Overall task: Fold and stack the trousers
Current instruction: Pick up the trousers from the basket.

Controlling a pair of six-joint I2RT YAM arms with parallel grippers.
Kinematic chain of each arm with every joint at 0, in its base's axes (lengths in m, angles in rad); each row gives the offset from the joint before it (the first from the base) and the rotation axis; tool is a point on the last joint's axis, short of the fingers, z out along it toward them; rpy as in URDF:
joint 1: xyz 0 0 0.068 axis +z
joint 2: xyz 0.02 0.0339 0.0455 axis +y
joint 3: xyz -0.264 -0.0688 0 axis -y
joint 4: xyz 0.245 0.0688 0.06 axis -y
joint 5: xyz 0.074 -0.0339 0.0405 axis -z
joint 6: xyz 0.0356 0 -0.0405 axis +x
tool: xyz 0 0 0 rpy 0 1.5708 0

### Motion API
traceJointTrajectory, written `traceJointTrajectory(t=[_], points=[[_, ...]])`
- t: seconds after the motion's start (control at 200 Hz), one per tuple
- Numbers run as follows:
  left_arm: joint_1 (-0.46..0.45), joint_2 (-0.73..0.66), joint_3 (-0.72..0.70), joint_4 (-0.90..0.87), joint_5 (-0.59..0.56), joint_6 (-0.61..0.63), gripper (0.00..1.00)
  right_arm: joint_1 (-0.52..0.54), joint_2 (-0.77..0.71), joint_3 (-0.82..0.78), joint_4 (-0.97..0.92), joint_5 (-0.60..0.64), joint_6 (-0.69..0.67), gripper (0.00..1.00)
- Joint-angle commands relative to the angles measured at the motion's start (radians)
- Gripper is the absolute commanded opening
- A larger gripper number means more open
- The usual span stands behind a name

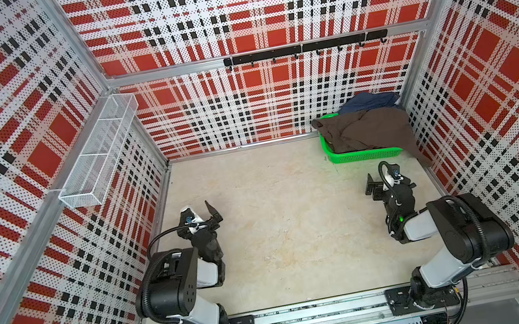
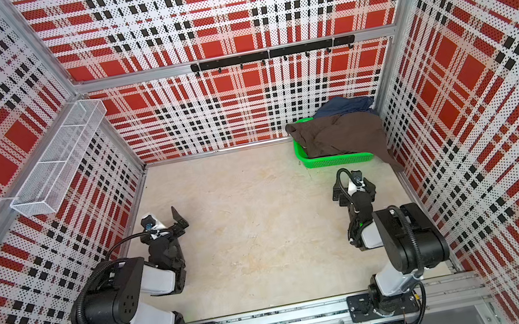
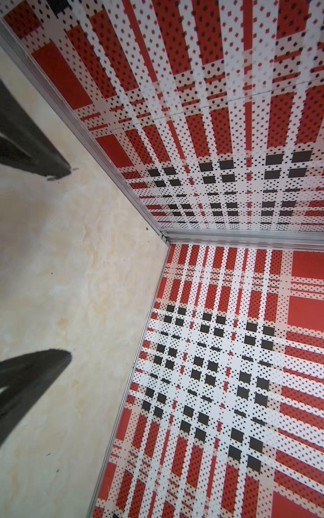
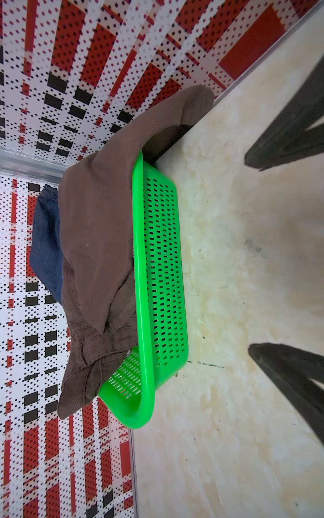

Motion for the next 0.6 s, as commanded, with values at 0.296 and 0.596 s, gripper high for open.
traceJointTrajectory(t=[0.296,0.596], points=[[0.005,0.005,0.007,0.018,0.002,0.012,0.98,0.008,-0.004,0.002,0.029,0.006,-0.012,1.0],[0.003,0.003,0.005,0.02,-0.001,0.012,0.98,0.008,-0.006,0.0,0.029,0.006,-0.013,1.0]])
